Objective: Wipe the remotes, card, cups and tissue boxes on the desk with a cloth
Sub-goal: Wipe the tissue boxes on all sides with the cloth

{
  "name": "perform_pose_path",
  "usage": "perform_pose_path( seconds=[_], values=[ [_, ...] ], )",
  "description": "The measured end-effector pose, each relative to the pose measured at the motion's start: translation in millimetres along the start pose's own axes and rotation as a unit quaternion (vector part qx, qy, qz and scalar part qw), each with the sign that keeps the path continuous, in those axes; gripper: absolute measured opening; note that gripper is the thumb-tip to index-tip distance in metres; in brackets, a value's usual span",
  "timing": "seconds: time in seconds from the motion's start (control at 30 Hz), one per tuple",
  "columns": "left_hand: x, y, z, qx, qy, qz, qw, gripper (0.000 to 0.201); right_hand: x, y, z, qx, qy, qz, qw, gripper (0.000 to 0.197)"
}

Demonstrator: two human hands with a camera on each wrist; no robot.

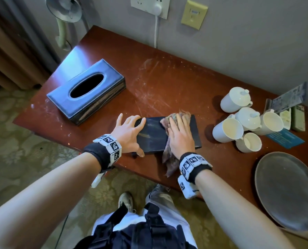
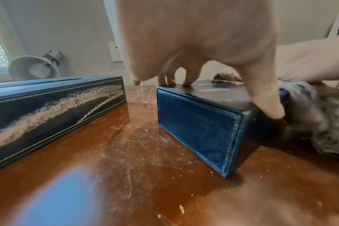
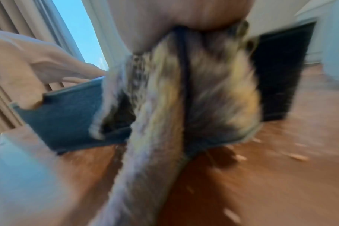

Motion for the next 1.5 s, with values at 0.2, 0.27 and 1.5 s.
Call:
perform_pose_path(
  seconds=[0.2,0.27,1.5],
  values=[
    [-0.6,-0.6,0.5,-0.012,-0.002,-0.004,1.0,0.131,-9.5,-14.2,-48.1,0.041,0.052,-0.01,0.998,0.043],
    [-0.7,-0.4,-0.1,-0.013,-0.003,-0.006,1.0,0.13,11.1,-17.8,-48.9,0.046,0.096,-0.015,0.994,0.043],
    [-19.4,14.0,26.0,-0.222,-0.003,-0.014,0.975,0.147,9.8,3.5,67.4,0.037,-0.044,0.049,0.997,0.045]
  ],
)
Point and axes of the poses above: each hand's wrist, its own x-axis towards the middle knuckle, its own y-axis out of the palm, z = x × y, the point moved 4 cm from there along x, towards the middle knuckle, and after that the axes turned 12 degrees about z, right-handed, at the moved point
